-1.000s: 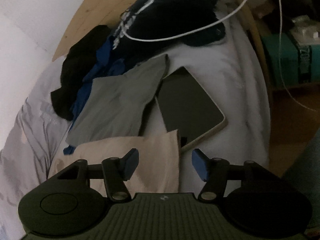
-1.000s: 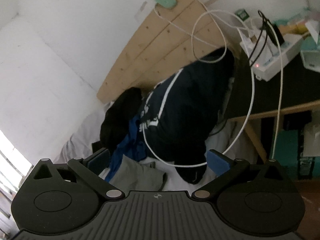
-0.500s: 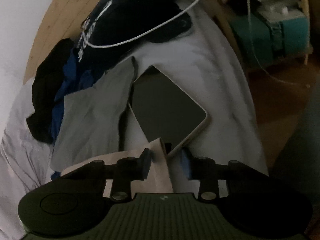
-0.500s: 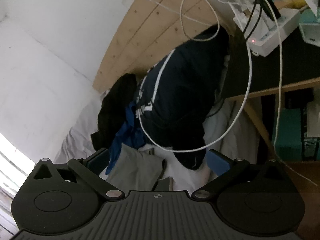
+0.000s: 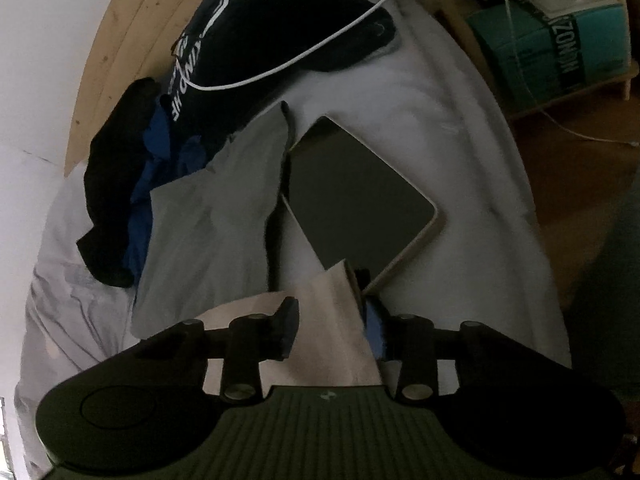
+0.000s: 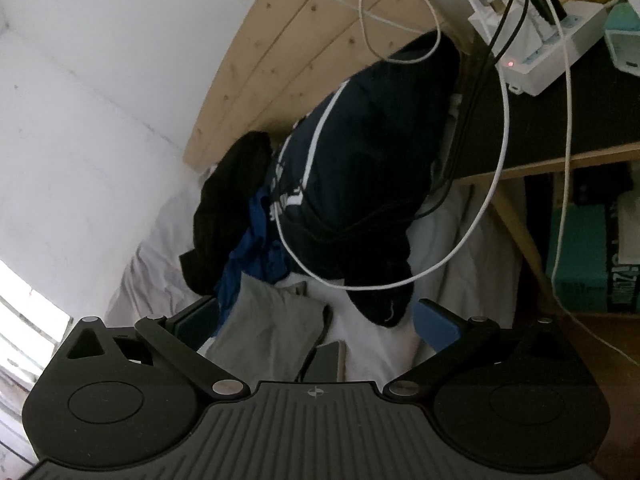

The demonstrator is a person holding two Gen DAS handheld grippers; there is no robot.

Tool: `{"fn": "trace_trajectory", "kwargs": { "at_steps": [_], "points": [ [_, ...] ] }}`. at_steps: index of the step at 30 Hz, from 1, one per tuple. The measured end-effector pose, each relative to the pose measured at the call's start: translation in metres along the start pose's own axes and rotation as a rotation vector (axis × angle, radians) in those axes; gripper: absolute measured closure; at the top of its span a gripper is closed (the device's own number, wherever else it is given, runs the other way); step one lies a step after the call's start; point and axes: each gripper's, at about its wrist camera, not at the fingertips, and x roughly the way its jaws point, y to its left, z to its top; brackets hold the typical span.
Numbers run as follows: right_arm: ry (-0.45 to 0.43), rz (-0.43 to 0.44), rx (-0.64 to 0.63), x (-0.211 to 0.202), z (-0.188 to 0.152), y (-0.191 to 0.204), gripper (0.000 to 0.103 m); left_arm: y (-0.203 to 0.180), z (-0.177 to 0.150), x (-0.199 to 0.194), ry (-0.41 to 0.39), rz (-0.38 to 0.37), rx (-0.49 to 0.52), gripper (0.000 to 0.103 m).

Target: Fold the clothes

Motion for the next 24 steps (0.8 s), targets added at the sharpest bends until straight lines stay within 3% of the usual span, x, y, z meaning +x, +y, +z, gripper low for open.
{"fn": "trace_trajectory", "kwargs": {
  "at_steps": [7, 11, 14, 20, 24],
  "points": [
    [0.018, -0.002, -0.021, 0.003, -0.001, 0.004, 0.0, -0.005, 0.007, 0.009, 0.02, 0.004, 0.009, 0.066],
    [0.02, 0.001, -0.026, 0.003, -0.001, 0.004, 0.0, -0.002, 0.008, 0.011, 0.025, -0.031, -0.007, 0.082],
    [0.027, 0.003, -0.031, 0.004, -0.001, 0.005, 0.0, -0.004, 0.009, 0.01, 0.019, -0.021, -0.012, 0.084],
    [0.039, 0.005, -0.049, 0.005, -0.001, 0.007, 0.0, 0.012, 0.008, 0.001, 0.001, -0.026, -0.108, 0.097],
    [0.046, 0.006, -0.051, 0.007, -0.001, 0.008, 0.0, 0.046, 0.015, -0.01, -0.035, -0.043, -0.275, 0.097]
  ]
}}
